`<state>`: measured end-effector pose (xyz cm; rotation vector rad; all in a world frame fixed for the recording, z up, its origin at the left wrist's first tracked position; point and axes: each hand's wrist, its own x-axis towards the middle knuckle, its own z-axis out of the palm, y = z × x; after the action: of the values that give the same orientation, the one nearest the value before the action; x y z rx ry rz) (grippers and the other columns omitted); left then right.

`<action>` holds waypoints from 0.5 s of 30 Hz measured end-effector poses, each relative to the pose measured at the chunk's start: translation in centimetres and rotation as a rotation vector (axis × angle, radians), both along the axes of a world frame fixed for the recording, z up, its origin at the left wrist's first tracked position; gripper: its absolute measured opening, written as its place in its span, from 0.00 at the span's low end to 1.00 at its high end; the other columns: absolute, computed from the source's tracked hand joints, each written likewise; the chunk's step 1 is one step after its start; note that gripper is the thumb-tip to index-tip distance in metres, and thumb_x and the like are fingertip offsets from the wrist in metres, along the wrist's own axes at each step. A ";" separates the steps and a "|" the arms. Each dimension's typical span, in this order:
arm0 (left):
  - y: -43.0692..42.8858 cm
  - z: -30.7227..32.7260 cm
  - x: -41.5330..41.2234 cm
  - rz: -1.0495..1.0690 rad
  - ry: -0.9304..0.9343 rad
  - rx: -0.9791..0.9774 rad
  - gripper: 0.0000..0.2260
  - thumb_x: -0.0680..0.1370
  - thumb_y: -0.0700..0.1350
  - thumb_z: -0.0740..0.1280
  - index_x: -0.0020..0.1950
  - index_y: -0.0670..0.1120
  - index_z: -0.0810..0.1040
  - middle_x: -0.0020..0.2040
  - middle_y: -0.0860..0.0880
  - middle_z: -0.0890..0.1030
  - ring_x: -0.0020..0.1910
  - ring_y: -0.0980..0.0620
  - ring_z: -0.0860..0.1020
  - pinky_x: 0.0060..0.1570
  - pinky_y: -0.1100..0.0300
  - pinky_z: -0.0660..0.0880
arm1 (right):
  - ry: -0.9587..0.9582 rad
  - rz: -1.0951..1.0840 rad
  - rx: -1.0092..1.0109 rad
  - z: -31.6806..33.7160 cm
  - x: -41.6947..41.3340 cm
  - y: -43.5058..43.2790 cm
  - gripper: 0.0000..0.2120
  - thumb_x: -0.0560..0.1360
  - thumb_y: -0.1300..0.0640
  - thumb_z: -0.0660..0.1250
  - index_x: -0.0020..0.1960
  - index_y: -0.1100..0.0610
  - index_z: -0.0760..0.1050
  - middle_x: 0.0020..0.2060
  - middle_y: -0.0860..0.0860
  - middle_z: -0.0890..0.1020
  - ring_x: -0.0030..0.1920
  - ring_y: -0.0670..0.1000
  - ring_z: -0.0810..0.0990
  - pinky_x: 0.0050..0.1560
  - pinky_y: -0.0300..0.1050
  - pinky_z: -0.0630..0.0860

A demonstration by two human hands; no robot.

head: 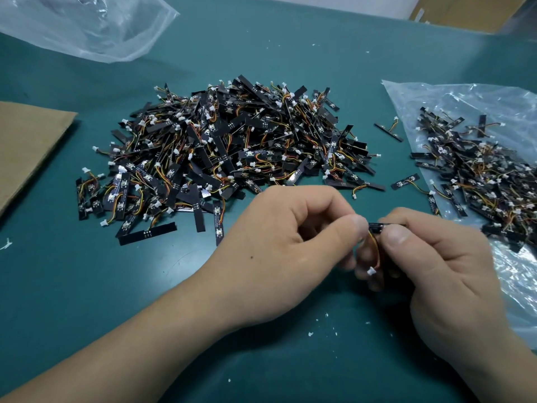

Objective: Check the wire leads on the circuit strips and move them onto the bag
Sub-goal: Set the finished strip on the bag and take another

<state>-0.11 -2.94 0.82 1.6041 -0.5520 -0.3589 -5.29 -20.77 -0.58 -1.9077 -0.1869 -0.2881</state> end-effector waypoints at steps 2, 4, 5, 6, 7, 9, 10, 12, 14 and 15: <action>0.0 0.0 0.0 0.002 -0.018 0.022 0.09 0.79 0.46 0.67 0.40 0.45 0.81 0.32 0.50 0.83 0.30 0.57 0.77 0.33 0.66 0.72 | 0.015 0.024 0.005 0.0 0.1 0.0 0.18 0.81 0.51 0.58 0.36 0.55 0.77 0.29 0.51 0.79 0.28 0.51 0.77 0.32 0.38 0.71; 0.0 0.1 -0.1 0.002 -0.024 0.040 0.09 0.79 0.48 0.67 0.40 0.46 0.81 0.32 0.50 0.82 0.29 0.57 0.76 0.31 0.64 0.71 | 0.012 0.013 0.022 0.0 0.1 0.0 0.18 0.81 0.51 0.58 0.35 0.56 0.77 0.28 0.50 0.78 0.28 0.51 0.76 0.32 0.37 0.72; 0.0 0.2 -0.1 -0.001 -0.022 0.039 0.09 0.79 0.49 0.67 0.41 0.47 0.81 0.32 0.50 0.82 0.29 0.56 0.75 0.31 0.63 0.72 | 0.005 0.001 0.034 0.0 0.0 0.0 0.18 0.81 0.51 0.58 0.35 0.56 0.77 0.27 0.50 0.78 0.27 0.52 0.76 0.31 0.37 0.72; 0.0 0.2 -0.2 -0.005 -0.019 0.035 0.10 0.79 0.49 0.67 0.41 0.47 0.81 0.32 0.50 0.82 0.29 0.54 0.76 0.30 0.61 0.72 | 0.000 -0.014 0.048 0.0 0.0 0.0 0.18 0.80 0.51 0.59 0.36 0.56 0.77 0.27 0.50 0.78 0.27 0.52 0.76 0.30 0.37 0.72; 0.0 0.2 -0.2 -0.007 -0.015 0.032 0.10 0.79 0.49 0.66 0.42 0.47 0.81 0.32 0.50 0.82 0.30 0.51 0.76 0.31 0.59 0.73 | -0.003 -0.030 0.062 0.0 -0.1 0.0 0.18 0.80 0.50 0.59 0.36 0.57 0.77 0.27 0.51 0.78 0.26 0.52 0.76 0.30 0.37 0.71; 0.0 0.1 -0.1 -0.007 -0.024 0.036 0.09 0.79 0.49 0.66 0.42 0.47 0.81 0.31 0.51 0.82 0.31 0.48 0.77 0.31 0.58 0.74 | 0.006 -0.051 0.082 0.1 -0.1 0.0 0.18 0.79 0.49 0.59 0.37 0.58 0.78 0.26 0.53 0.78 0.26 0.52 0.76 0.29 0.37 0.71; 0.0 0.1 -0.1 -0.005 -0.035 0.040 0.08 0.78 0.48 0.66 0.42 0.47 0.81 0.31 0.51 0.82 0.30 0.49 0.77 0.31 0.59 0.73 | 0.015 -0.051 0.086 0.1 -0.1 -0.1 0.18 0.79 0.49 0.59 0.37 0.58 0.78 0.27 0.53 0.78 0.26 0.52 0.76 0.29 0.37 0.72; 0.0 0.0 0.0 -0.003 -0.048 0.046 0.08 0.78 0.47 0.66 0.41 0.47 0.80 0.30 0.52 0.81 0.29 0.54 0.75 0.30 0.63 0.72 | 0.017 -0.041 0.070 0.1 0.0 0.0 0.18 0.79 0.49 0.59 0.36 0.58 0.77 0.27 0.53 0.78 0.26 0.51 0.75 0.29 0.37 0.72; 0.1 0.0 0.1 -0.003 -0.052 0.050 0.08 0.78 0.46 0.66 0.40 0.46 0.80 0.29 0.52 0.80 0.28 0.57 0.73 0.30 0.65 0.71 | 0.013 -0.039 0.061 0.1 0.1 0.0 0.18 0.79 0.50 0.59 0.36 0.58 0.77 0.27 0.53 0.78 0.26 0.49 0.75 0.29 0.36 0.71; 0.1 0.0 0.1 -0.003 -0.053 0.050 0.08 0.78 0.46 0.67 0.40 0.46 0.80 0.28 0.52 0.79 0.27 0.57 0.72 0.30 0.65 0.70 | 0.016 -0.036 0.066 0.1 0.1 0.0 0.18 0.79 0.50 0.59 0.36 0.59 0.77 0.27 0.53 0.79 0.26 0.49 0.76 0.29 0.35 0.71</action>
<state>-0.03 -2.88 0.82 1.6649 -0.5895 -0.3356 -5.23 -20.73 -0.46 -1.8489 -0.1312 -0.3000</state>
